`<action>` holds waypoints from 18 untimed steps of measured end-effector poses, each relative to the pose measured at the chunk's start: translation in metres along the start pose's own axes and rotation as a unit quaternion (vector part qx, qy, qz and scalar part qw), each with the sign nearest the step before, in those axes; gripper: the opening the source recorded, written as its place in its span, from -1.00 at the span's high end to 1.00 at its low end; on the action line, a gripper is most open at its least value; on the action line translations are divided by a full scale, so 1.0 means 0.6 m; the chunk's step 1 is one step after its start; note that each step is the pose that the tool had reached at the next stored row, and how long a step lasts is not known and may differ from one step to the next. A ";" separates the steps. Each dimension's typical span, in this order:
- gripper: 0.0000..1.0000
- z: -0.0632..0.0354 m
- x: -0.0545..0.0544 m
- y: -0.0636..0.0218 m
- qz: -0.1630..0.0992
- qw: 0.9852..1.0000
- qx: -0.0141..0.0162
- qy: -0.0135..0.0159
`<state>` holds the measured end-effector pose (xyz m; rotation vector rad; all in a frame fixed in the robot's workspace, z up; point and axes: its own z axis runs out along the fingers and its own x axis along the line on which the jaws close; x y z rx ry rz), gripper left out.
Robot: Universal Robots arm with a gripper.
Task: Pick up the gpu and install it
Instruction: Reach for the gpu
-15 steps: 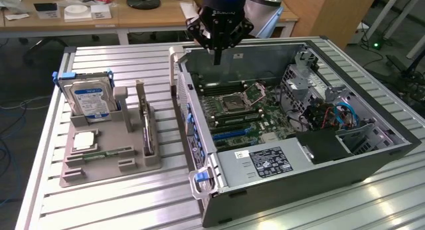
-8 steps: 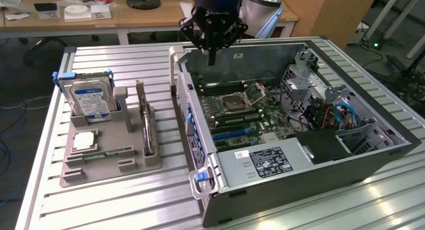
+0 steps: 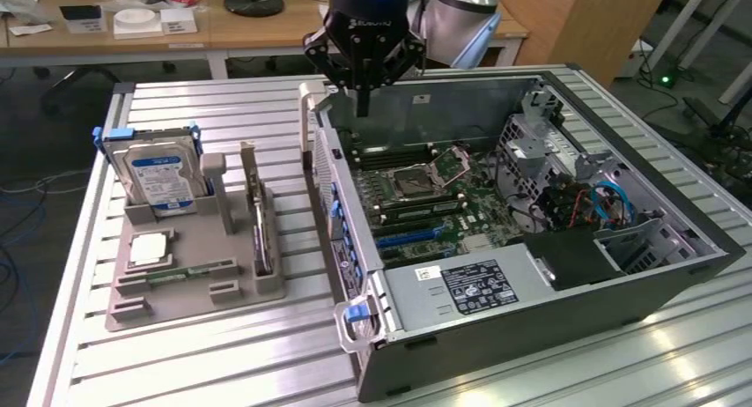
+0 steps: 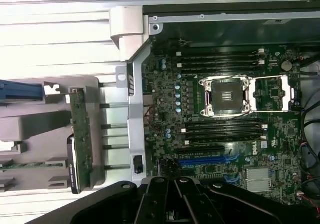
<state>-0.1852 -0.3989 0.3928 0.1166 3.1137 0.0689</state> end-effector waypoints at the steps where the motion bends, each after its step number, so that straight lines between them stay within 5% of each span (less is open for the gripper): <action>1: 0.80 0.000 0.004 0.000 0.000 1.000 0.000 0.000; 18: 0.80 -0.001 0.053 -0.004 0.000 1.000 0.000 0.000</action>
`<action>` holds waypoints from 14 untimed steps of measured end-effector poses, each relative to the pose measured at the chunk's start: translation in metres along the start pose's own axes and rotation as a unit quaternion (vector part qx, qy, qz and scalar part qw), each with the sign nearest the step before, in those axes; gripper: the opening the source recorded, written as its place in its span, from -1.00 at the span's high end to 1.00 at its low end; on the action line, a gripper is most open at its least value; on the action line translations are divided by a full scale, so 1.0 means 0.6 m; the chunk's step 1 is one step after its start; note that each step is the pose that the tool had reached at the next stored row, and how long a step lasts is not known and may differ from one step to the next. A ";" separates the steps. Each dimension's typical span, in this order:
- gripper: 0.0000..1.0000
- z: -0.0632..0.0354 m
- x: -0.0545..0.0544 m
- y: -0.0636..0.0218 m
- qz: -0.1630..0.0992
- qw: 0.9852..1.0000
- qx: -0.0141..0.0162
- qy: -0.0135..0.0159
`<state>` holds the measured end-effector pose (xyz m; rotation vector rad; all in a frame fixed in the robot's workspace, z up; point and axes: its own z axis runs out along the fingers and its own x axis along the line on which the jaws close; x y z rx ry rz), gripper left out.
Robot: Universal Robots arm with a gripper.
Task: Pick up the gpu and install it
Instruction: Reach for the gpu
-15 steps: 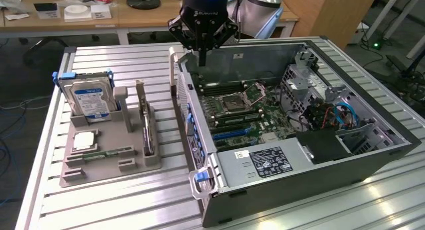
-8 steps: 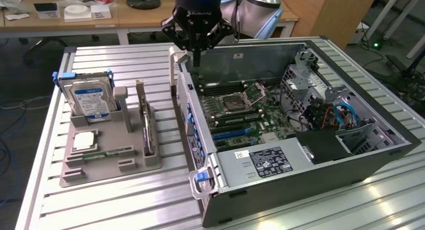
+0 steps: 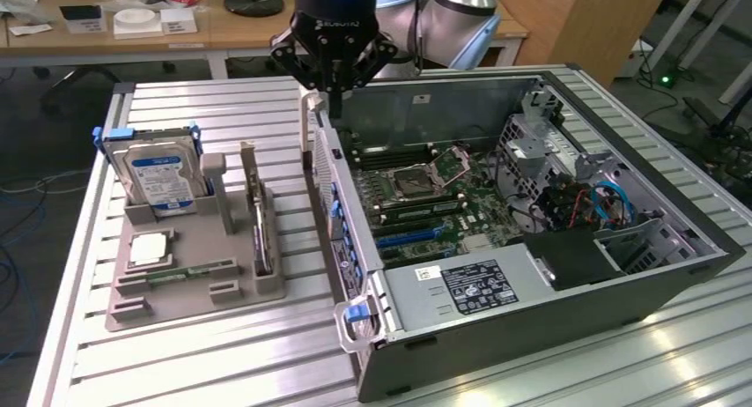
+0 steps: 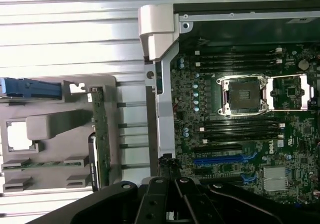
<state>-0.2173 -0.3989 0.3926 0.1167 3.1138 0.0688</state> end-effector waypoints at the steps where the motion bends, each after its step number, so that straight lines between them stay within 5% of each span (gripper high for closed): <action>1: 0.80 0.000 0.003 0.000 0.000 1.000 0.000 0.000; 14: 0.80 -0.001 0.047 -0.004 0.000 1.000 0.000 0.000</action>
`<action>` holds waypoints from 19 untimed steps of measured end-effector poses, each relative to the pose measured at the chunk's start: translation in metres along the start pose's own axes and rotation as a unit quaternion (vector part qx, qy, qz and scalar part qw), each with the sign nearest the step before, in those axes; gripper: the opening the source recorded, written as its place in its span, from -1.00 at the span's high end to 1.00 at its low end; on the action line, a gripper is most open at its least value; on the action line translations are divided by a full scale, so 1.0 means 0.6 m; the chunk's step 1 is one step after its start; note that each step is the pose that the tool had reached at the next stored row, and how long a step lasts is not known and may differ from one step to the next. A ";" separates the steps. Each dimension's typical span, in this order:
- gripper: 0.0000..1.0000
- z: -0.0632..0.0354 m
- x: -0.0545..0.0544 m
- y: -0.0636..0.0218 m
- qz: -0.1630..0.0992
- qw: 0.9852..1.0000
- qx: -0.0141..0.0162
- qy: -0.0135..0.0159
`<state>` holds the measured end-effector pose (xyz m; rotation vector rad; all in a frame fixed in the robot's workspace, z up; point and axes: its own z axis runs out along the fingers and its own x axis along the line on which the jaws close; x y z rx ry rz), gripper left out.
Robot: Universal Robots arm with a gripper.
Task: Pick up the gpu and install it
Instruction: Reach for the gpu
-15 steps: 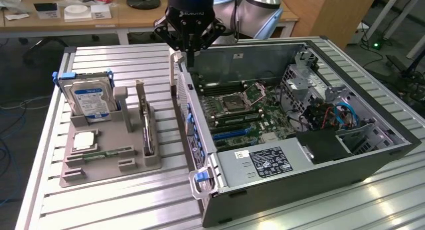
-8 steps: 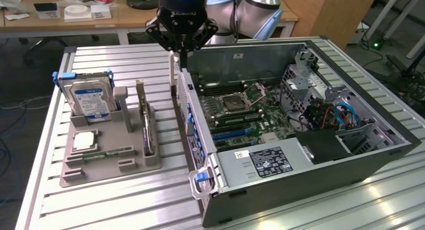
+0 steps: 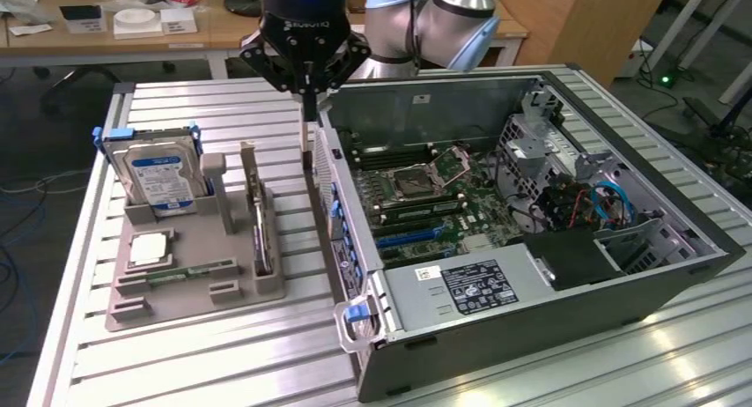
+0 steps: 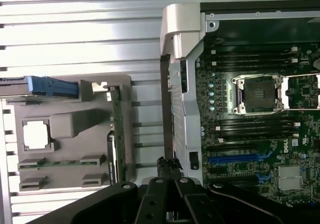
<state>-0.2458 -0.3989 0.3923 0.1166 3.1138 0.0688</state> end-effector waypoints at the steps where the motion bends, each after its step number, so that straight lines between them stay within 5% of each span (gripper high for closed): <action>1: 0.80 0.000 0.004 0.000 0.000 1.000 0.000 0.000; 19: 0.80 -0.001 0.062 -0.005 0.000 1.000 0.000 0.000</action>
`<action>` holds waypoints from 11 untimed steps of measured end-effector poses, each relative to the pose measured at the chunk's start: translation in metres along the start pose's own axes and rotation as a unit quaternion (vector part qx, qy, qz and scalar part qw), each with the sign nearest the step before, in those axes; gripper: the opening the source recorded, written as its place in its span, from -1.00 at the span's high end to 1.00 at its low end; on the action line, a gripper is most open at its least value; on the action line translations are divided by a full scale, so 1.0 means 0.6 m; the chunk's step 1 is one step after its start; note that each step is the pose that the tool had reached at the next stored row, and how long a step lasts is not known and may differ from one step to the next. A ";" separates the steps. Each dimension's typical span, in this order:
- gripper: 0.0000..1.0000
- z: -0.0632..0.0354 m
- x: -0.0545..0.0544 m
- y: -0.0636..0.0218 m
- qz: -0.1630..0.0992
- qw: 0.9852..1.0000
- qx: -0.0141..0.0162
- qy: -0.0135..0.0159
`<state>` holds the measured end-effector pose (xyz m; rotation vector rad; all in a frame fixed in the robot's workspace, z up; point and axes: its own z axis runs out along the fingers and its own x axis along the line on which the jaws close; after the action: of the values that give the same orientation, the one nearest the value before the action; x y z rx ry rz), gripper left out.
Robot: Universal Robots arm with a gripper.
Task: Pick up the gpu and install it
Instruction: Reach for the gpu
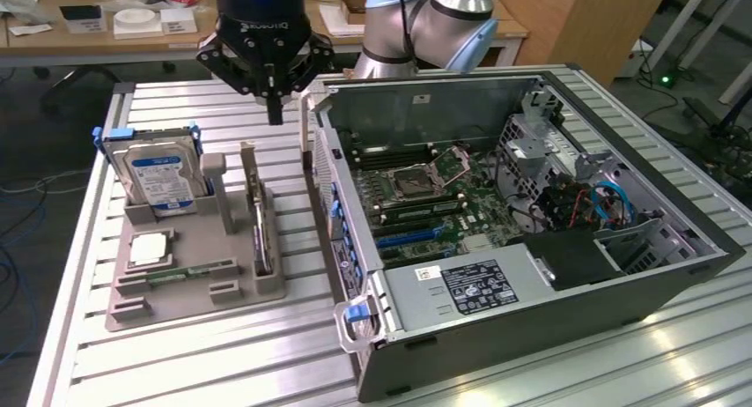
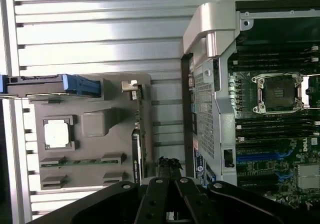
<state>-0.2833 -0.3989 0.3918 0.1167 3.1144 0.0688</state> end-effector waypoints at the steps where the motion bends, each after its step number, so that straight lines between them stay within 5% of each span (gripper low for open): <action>1: 0.80 0.000 0.003 0.000 0.000 1.000 0.000 0.000; 11: 0.80 0.000 0.040 -0.003 0.000 1.000 0.000 0.000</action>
<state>-0.3075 -0.3989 0.3913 0.1167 3.1147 0.0688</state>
